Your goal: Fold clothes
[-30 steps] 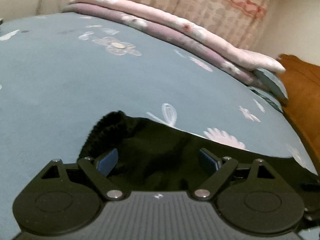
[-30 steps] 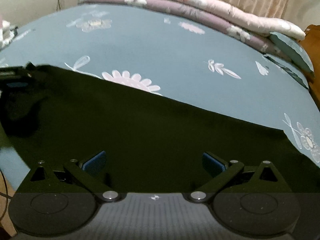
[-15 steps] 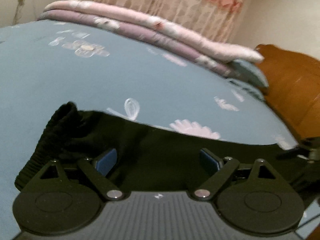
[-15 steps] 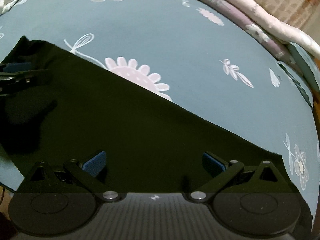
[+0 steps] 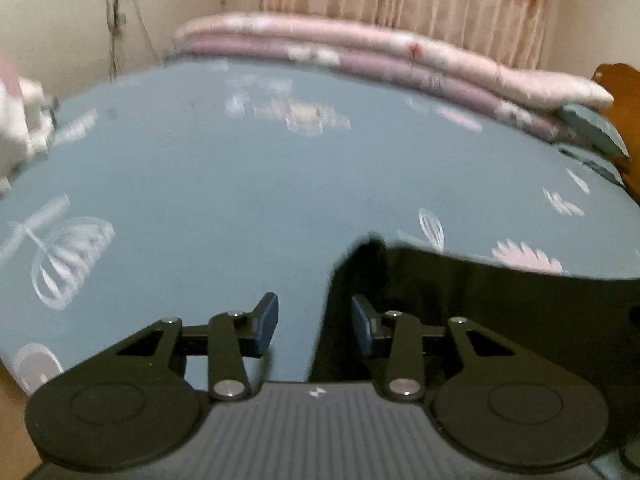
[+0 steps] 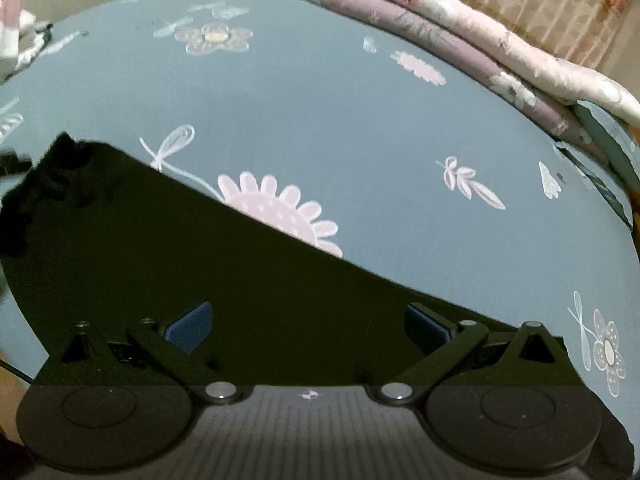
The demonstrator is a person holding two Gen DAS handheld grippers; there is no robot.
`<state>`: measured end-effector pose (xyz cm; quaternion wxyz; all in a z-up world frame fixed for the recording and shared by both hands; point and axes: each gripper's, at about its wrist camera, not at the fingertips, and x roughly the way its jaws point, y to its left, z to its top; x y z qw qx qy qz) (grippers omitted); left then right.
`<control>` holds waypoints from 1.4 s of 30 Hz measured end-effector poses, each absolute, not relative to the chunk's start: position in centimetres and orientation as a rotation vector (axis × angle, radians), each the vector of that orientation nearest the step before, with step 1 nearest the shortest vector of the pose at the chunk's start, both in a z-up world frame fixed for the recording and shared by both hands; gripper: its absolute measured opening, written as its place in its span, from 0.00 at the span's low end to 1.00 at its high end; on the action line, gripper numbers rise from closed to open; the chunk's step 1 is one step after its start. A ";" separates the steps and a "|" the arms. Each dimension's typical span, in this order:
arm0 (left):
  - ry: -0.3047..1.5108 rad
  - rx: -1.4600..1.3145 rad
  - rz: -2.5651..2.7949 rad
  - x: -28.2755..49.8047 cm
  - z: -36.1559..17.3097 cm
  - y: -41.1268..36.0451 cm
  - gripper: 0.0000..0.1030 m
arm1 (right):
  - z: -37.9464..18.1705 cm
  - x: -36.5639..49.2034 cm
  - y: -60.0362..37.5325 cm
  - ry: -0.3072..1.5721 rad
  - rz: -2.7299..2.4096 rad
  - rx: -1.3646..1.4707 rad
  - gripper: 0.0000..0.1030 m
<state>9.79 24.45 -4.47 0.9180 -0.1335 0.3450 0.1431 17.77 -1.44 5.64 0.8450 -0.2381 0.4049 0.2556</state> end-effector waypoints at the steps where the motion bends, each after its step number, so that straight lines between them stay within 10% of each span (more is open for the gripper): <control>1: 0.721 -0.283 0.270 9.9 -4.6 24.2 0.37 | 5.8 17.8 -1.6 0.848 0.542 -0.498 1.00; 7: 0.744 -0.313 0.243 9.8 -4.8 23.8 0.19 | 6.5 18.3 -2.5 0.829 0.537 -0.469 1.00; 19: 0.774 -0.610 0.133 9.6 -6.6 27.5 0.19 | 6.3 19.0 -1.5 0.843 0.549 -0.472 1.00; 31: 0.694 -0.365 0.129 12.0 -3.3 27.2 0.47 | 6.8 19.2 -0.6 0.848 0.531 -0.448 1.00; 34: 0.683 -0.345 0.115 13.6 -3.8 27.0 0.44 | 6.7 19.0 -1.1 0.855 0.508 -0.444 1.00; 36: 0.687 -0.362 0.108 14.6 -4.3 27.1 0.13 | 6.6 18.9 -1.6 0.861 0.489 -0.442 1.00; 42: 0.714 -0.434 0.084 15.1 -4.6 27.8 0.11 | 6.2 19.2 -3.0 0.882 0.450 -0.405 1.00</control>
